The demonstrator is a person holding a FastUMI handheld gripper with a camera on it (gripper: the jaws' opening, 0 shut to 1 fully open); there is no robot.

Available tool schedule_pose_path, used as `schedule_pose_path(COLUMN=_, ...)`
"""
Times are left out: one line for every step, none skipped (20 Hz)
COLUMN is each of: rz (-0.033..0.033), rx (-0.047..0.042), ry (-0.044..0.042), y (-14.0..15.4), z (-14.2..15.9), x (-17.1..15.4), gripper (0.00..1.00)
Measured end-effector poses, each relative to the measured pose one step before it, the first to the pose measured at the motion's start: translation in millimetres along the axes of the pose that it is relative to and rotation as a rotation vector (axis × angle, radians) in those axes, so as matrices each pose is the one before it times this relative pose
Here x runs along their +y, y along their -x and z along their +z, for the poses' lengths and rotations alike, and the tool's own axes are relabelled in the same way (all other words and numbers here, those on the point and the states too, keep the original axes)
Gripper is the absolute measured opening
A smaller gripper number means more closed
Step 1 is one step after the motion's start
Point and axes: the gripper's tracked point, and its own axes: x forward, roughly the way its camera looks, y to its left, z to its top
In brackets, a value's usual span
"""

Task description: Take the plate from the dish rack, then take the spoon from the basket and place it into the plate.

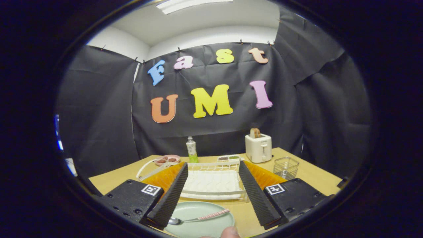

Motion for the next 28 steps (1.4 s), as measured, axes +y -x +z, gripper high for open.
schedule_pose_path(rz=-0.00874, rx=-0.01291, ry=0.01314, y=4.85, z=4.14, x=-4.71, gripper=1.0)
schedule_pose_path(rz=-0.00904, rx=-0.00941, ry=0.00319, y=4.81, z=3.15, x=-4.4, gripper=1.0)
schedule_pose_path(rz=-0.01706, rx=-0.00207, ry=0.00256, y=3.8, z=0.94, x=-7.26, gripper=1.0)
schedule_pose_path(rz=-0.01398, rx=-0.00031, ry=0.00262, y=3.61, z=-1.62, x=-7.57, gripper=1.0)
schedule_pose_path(rz=-0.00994, rx=-0.00254, ry=0.00247, y=2.7, z=-0.79, x=-4.87, gripper=1.0)
schedule_pose_path(rz=-0.01001, rx=-0.00249, ry=0.00229, y=3.15, z=-1.07, x=-3.77, gripper=1.0)
schedule_pose_path(rz=-0.00841, rx=-0.00182, ry=0.00704, y=1.51, z=-1.56, x=-3.37, gripper=1.0)
schedule_pose_path(rz=-0.00096, rx=-0.00162, ry=0.00473, y=1.56, z=-1.98, x=-1.27, gripper=1.0)
schedule_pose_path(rz=0.00785, rx=0.0044, ry=0.00146, y=0.96, z=-2.42, x=1.24, gripper=1.0)
schedule_pose_path(rz=0.00297, rx=0.00788, ry=-0.00035, y=0.05, z=-3.36, x=1.43, gripper=1.0)
schedule_pose_path(rz=0.00245, rx=0.00403, ry=-0.00098, y=0.27, z=-1.92, x=0.27, gripper=1.0)
schedule_pose_path(rz=-0.00086, rx=0.00212, ry=0.00186, y=-0.48, z=-1.53, x=-0.11, gripper=1.0)
schedule_pose_path(rz=0.00049, rx=0.00307, ry=0.00104, y=-0.7, z=-1.3, x=0.49, gripper=1.0)
schedule_pose_path(rz=0.00283, rx=0.00283, ry=-0.0019, y=0.11, z=-1.86, x=1.92, gripper=1.0)
schedule_pose_path(rz=0.00389, rx=0.00307, ry=-0.00476, y=-1.35, z=-1.02, x=1.76, gripper=1.0)
schedule_pose_path(rz=0.00222, rx=0.00314, ry=-0.00545, y=-0.91, z=-0.84, x=1.06, gripper=1.0)
schedule_pose_path(rz=0.00379, rx=0.00433, ry=-0.00771, y=-1.52, z=0.23, x=2.36, gripper=1.0)
schedule_pose_path(rz=0.00441, rx=0.00387, ry=-0.00985, y=0.26, z=-0.94, x=3.43, gripper=1.0)
schedule_pose_path(rz=0.00515, rx=0.00337, ry=-0.00642, y=-0.63, z=-0.33, x=2.75, gripper=1.0)
schedule_pose_path(rz=0.00145, rx=0.00015, ry=-0.00134, y=0.07, z=-0.21, x=2.56, gripper=1.0)
schedule_pose_path(rz=0.00036, rx=0.00037, ry=0.00259, y=-1.05, z=-0.44, x=1.87, gripper=1.0)
schedule_pose_path(rz=0.00264, rx=0.00189, ry=0.00314, y=0.05, z=-1.15, x=2.52, gripper=1.0)
schedule_pose_path(rz=0.00372, rx=0.00099, ry=-0.00078, y=-0.22, z=0.14, x=3.22, gripper=1.0)
schedule_pose_path(rz=0.00304, rx=0.00138, ry=0.00016, y=0.3, z=-0.59, x=2.61, gripper=1.0)
schedule_pose_path(rz=0.00254, rx=-0.0007, ry=0.00113, y=-1.49, z=0.82, x=2.84, gripper=1.0)
schedule_pose_path(rz=0.00217, rx=0.00034, ry=0.00196, y=-0.12, z=0.28, x=2.26, gripper=1.0)
schedule_pose_path(rz=0.00372, rx=-0.00111, ry=0.00136, y=-1.63, z=0.93, x=2.53, gripper=1.0)
schedule_pose_path(rz=0.00271, rx=-0.00034, ry=0.0016, y=0.56, z=0.52, x=2.34, gripper=1.0)
